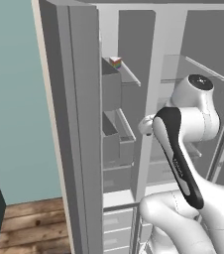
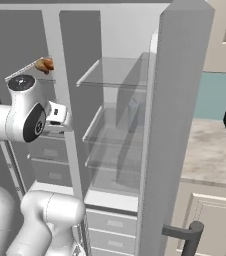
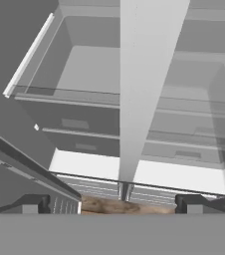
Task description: Pick up the frozen chicken drumstick from the freezer, place it on any shelf in the fridge, and close the fridge and freezer doors when done.
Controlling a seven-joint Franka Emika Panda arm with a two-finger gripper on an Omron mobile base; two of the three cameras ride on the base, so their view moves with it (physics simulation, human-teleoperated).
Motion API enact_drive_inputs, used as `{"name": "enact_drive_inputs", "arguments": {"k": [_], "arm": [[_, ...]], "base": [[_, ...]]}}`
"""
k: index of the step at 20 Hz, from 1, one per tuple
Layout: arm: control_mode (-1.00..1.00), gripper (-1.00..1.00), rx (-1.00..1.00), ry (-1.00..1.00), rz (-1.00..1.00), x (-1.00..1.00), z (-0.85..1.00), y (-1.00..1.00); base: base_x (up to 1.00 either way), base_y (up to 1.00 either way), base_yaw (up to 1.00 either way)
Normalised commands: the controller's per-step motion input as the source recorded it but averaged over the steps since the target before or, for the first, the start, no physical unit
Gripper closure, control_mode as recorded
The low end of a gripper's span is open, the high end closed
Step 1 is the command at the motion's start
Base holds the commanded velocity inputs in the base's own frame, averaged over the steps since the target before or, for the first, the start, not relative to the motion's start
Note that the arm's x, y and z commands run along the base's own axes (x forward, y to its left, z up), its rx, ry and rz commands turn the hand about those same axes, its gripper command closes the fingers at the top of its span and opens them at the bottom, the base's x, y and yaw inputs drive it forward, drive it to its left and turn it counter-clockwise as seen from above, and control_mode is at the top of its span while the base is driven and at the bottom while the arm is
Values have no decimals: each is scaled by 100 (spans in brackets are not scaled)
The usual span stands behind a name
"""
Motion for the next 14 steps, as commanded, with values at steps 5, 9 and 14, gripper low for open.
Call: {"name": "enact_drive_inputs", "arguments": {"k": [5, 9, 14], "arm": [[100, -100, 0, 0, 0, 0, 0, 0], [100, -100, 0, 0, 0, 0, 0, 0], [100, -100, 0, 0, 0, 0, 0, 0]], "base": [[4, 15, 0], [0, 13, 0], [0, 24, 0]]}}
